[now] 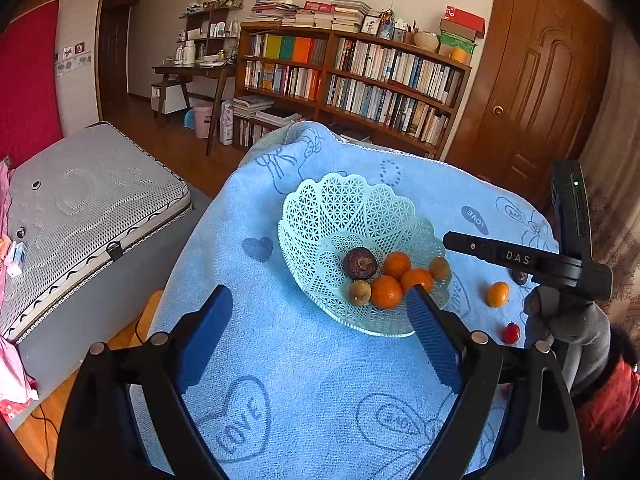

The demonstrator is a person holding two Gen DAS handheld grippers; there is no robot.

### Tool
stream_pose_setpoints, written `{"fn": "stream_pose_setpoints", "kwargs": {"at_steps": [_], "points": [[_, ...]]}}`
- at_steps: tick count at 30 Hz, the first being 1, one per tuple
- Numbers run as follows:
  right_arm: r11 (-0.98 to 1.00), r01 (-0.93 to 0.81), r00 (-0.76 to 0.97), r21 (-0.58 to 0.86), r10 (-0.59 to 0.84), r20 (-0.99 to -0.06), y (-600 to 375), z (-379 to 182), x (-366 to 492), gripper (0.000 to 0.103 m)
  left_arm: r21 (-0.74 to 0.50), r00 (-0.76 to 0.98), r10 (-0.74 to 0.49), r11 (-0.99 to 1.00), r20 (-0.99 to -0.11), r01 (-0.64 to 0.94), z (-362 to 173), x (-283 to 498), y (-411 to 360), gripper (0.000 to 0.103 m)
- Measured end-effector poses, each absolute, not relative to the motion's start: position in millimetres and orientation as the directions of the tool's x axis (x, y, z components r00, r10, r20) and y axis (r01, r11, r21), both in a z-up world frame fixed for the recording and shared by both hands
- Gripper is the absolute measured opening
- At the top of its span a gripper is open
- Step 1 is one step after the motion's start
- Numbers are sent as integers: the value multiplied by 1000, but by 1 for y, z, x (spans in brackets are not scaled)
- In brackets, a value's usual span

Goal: Organize fruits
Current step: 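Carry the yellow fruit over the basket and open the right tool, then move the right tool to a red cherry tomato and grasp it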

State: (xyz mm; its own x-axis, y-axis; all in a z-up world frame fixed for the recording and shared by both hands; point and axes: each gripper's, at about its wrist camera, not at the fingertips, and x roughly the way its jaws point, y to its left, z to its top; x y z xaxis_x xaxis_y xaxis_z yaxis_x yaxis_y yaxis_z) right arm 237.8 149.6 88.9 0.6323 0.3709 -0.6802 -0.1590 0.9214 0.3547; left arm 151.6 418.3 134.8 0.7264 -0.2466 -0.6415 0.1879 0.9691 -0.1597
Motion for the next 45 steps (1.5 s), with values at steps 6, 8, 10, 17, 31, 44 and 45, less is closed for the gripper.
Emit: {"fn": "stream_pose_setpoints", "kwargs": {"at_steps": [6,8,10,17,31,44,45], "points": [[922,-132,620,364,363,-695,136,76,229,35,-161,721,-239,971,-650,176,133,153,418,90],[923,-123,617,366,360,-700,130,72,223,35,-160,719,-238,971,-653,176,134,152,416,90],[924,-114,616,364,354,-704,124,68,217,36,-154,720,-236,972,-653,179,135,151,414,91],[931,-86,623,356,329,-710,100,60,194,45,-137,726,-237,971,-646,196,146,146,405,96],[927,-2,642,375,289,-710,38,45,156,46,-124,715,-264,962,-647,243,155,138,370,98],[920,21,626,393,294,-722,18,30,145,46,-131,666,-312,942,-678,308,140,134,327,99],[923,12,617,385,296,-729,22,28,146,46,-133,661,-315,941,-681,311,138,134,325,99]]}}
